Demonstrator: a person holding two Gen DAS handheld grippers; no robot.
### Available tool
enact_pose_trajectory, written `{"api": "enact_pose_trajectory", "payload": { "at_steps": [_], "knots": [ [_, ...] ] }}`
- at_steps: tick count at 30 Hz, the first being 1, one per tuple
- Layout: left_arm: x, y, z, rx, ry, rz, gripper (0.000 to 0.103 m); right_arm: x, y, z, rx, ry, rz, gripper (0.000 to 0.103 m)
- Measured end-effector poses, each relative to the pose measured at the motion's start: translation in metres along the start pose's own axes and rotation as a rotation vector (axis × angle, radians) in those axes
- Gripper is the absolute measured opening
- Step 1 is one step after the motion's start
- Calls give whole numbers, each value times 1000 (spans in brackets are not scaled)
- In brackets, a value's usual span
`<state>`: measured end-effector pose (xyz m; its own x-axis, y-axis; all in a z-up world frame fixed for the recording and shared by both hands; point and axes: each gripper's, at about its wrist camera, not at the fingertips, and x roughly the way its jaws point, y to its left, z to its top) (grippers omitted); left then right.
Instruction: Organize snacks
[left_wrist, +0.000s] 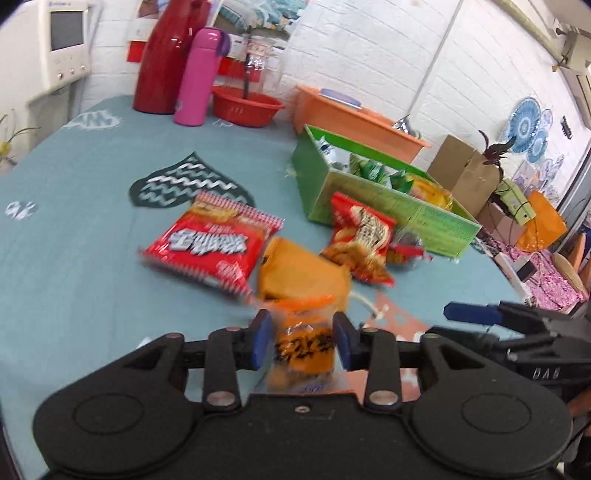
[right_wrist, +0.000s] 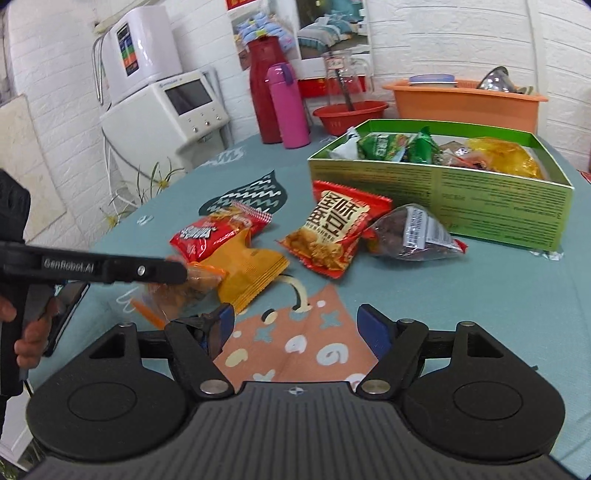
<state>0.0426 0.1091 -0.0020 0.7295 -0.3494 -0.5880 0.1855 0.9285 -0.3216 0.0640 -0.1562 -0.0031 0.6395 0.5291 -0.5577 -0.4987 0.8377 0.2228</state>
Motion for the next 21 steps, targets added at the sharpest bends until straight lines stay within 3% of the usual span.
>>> {"api": "enact_pose_trajectory", "payload": {
  "at_steps": [1, 3, 9, 14, 16, 17, 18, 21],
  "knots": [
    [-2, 1, -3, -2, 0, 9, 87, 2, 2, 0, -6, 4, 6, 103],
    [-8, 1, -7, -8, -10, 11, 98, 5, 7, 0, -15, 13, 31, 103],
    [-11, 21, -9, -133, 8, -104, 98, 13, 44, -11, -120, 53, 157, 103],
    [-7, 28, -8, -165, 22, -128, 97, 37, 69, -8, -185, 75, 200, 96],
    [-1, 31, -9, -176, 34, -135, 92, 48, 72, -5, -175, 84, 218, 95],
    [3, 33, -10, -179, 53, -138, 84, 53, 74, -4, -175, 84, 221, 91],
    [7, 33, -12, -177, 68, -151, 80, 58, 76, -5, -177, 87, 221, 67],
    [3, 27, -11, -149, 40, -142, 72, 59, 77, -5, -182, 83, 233, 58]
  ]
}}
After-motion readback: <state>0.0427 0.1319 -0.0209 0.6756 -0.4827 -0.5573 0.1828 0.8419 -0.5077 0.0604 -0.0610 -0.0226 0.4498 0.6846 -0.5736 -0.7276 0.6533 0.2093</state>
